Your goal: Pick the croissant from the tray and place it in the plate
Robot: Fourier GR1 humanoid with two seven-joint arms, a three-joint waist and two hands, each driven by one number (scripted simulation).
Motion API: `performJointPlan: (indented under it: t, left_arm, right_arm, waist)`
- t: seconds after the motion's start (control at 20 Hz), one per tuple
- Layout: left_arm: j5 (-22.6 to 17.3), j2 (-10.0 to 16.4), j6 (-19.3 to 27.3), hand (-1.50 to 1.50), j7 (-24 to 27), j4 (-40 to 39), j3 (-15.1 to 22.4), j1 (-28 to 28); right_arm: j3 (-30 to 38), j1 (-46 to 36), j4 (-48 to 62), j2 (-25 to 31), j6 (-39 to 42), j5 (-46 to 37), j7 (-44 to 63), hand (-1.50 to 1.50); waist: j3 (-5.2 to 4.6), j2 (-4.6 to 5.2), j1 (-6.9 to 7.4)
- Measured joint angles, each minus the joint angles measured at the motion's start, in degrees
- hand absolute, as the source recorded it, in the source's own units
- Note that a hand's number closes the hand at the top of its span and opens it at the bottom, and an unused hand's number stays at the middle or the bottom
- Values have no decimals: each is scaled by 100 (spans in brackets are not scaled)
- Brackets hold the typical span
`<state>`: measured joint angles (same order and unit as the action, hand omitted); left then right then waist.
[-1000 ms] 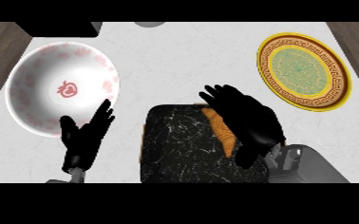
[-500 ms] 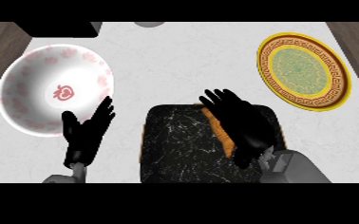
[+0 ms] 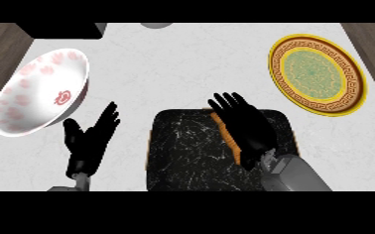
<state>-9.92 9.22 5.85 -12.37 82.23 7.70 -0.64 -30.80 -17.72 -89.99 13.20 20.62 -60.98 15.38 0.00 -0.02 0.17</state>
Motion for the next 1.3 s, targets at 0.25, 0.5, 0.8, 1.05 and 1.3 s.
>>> performJointPlan:
  t: [0.25, 0.5, 0.8, 1.05, 1.3]
  left_arm:
    - [125, -82, -34, 0, -89, -5, -54, 44]
    - [106, -78, -145, 0, -80, 87, -118, -72]
    - [215, -191, -176, 0, -51, -75, -217, 65]
    - [324, -292, -139, 0, -76, -10, -178, -13]
    - [258, -210, -178, 0, -82, 77, -295, -94]
  right_arm:
    - [96, -86, 325, -320, 116, -308, -68, -150]
    - [6, -295, 856, -313, 178, -609, -414, 150]
    - [57, -325, 1024, -353, -72, -1088, -799, 150]
    - [113, -202, 970, -423, -641, -1313, -1097, 150]
    - [231, 897, 180, -546, -1485, -899, -1209, 150]
  waist:
    - [0, 0, -1]
    - [0, 3, 12]
    - [-1, -2, -1]
    - [-7, -13, -4]
    - [-2, -35, -110]
